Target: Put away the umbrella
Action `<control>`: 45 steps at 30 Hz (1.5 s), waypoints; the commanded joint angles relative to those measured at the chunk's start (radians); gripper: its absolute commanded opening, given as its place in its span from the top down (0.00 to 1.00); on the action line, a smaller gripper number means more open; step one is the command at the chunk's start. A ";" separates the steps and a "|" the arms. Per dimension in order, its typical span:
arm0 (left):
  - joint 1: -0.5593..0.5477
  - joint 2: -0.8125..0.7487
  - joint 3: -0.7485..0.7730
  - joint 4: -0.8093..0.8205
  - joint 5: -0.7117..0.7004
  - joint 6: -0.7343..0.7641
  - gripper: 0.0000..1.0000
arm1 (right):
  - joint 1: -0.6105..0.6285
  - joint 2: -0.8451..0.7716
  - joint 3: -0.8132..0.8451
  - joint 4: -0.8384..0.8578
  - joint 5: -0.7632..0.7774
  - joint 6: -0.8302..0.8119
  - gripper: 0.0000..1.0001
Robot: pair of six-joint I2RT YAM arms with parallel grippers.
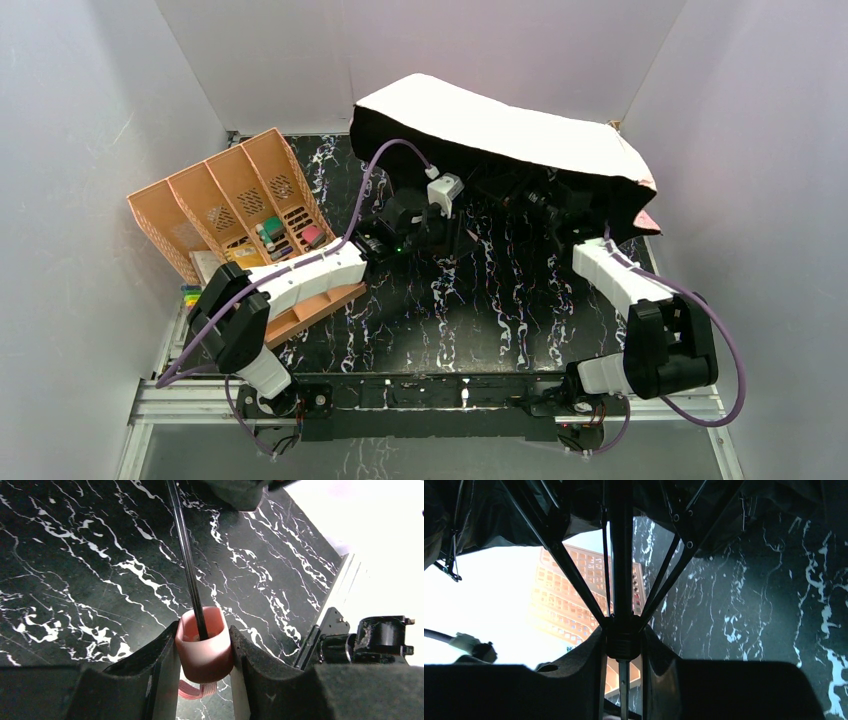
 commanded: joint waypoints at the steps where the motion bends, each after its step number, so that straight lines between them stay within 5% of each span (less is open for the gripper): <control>1: 0.012 -0.011 0.079 -0.019 -0.171 0.060 1.00 | 0.035 -0.064 0.044 -0.137 -0.073 -0.042 1.00; 10: 0.023 0.066 0.199 0.018 -0.197 0.079 1.00 | 0.148 -0.187 -0.141 -0.156 -0.018 0.033 1.00; 18: 0.023 0.065 0.218 -0.010 -0.276 0.061 1.00 | 0.195 -0.170 -0.099 -0.160 -0.017 0.036 1.00; 25: -0.001 0.031 0.430 -0.319 -0.380 0.078 1.00 | 0.218 -0.149 0.190 -0.245 0.016 -0.015 1.00; 29: -0.056 0.073 0.733 -0.666 -0.478 0.060 1.00 | 0.229 -0.110 0.411 -0.400 -0.035 0.044 1.00; 34: -0.096 0.152 1.067 -1.028 -0.555 -0.026 1.00 | 0.239 -0.120 0.450 -0.435 -0.113 0.233 1.00; 45: -0.143 0.159 1.111 -1.192 -0.592 -0.134 1.00 | 0.245 -0.138 0.358 -0.378 -0.186 0.406 1.00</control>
